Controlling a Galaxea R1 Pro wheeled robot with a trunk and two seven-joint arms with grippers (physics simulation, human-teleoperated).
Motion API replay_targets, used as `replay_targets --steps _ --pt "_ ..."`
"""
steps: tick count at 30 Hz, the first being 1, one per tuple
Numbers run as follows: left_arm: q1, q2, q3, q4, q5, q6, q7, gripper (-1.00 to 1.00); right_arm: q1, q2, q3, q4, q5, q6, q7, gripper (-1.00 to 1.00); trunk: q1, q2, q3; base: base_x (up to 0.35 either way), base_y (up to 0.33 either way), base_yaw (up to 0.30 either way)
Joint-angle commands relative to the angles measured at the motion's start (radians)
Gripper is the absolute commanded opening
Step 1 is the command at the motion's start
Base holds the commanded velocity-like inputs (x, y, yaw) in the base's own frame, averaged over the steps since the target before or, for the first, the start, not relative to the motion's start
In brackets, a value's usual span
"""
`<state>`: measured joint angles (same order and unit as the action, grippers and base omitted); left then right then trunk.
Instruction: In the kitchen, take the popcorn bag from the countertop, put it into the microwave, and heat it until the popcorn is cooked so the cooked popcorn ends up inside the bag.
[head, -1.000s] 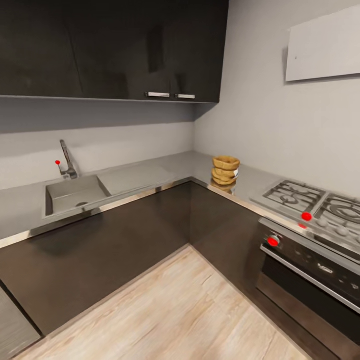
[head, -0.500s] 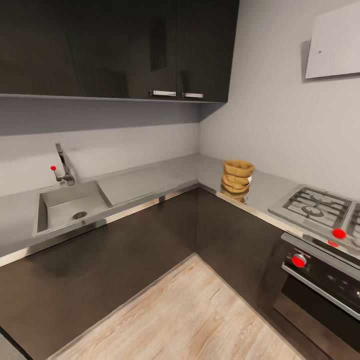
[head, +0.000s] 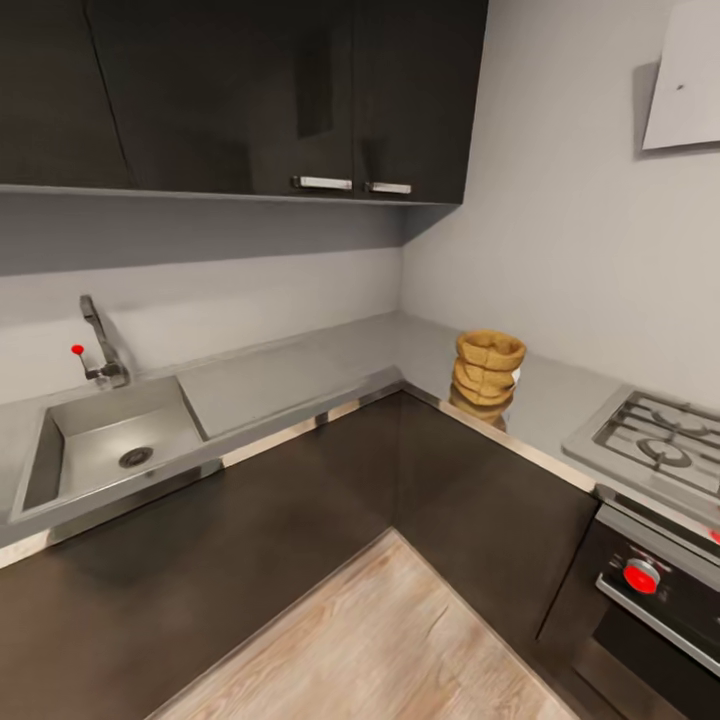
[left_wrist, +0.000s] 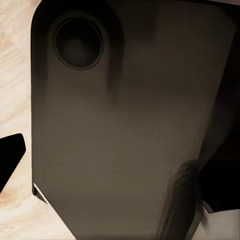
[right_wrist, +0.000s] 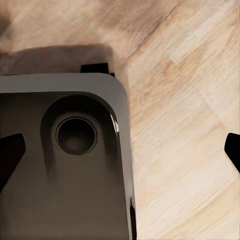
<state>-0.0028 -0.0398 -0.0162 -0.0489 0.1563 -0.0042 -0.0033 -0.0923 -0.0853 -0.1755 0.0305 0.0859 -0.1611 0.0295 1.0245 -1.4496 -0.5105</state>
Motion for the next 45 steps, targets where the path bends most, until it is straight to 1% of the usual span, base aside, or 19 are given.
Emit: replay_targets --steps 1,14,18,45 --pt "0.000 0.000 -0.002 0.000 0.009 0.000 -0.001 1.00 -0.001 -0.001 -0.009 0.003 0.009 -0.006 0.003 1.00 0.001 0.000 -0.001 0.320 0.000 0.000" --pt "0.000 0.000 -0.002 0.000 0.009 -0.002 0.000 1.00 -0.001 0.001 -0.008 0.003 0.009 -0.006 0.003 1.00 0.001 0.000 -0.001 0.320 0.000 0.000" --pt "0.000 0.000 -0.002 0.000 0.008 -0.006 -0.001 1.00 -0.001 0.001 -0.008 0.003 0.009 -0.003 0.003 1.00 0.001 0.000 0.001 0.262 0.000 -0.145" --pt "0.000 -0.001 -0.002 0.000 0.008 -0.010 0.000 1.00 -0.001 0.001 -0.009 0.003 0.009 0.002 0.002 1.00 0.001 0.000 0.022 0.007 0.000 -0.211"
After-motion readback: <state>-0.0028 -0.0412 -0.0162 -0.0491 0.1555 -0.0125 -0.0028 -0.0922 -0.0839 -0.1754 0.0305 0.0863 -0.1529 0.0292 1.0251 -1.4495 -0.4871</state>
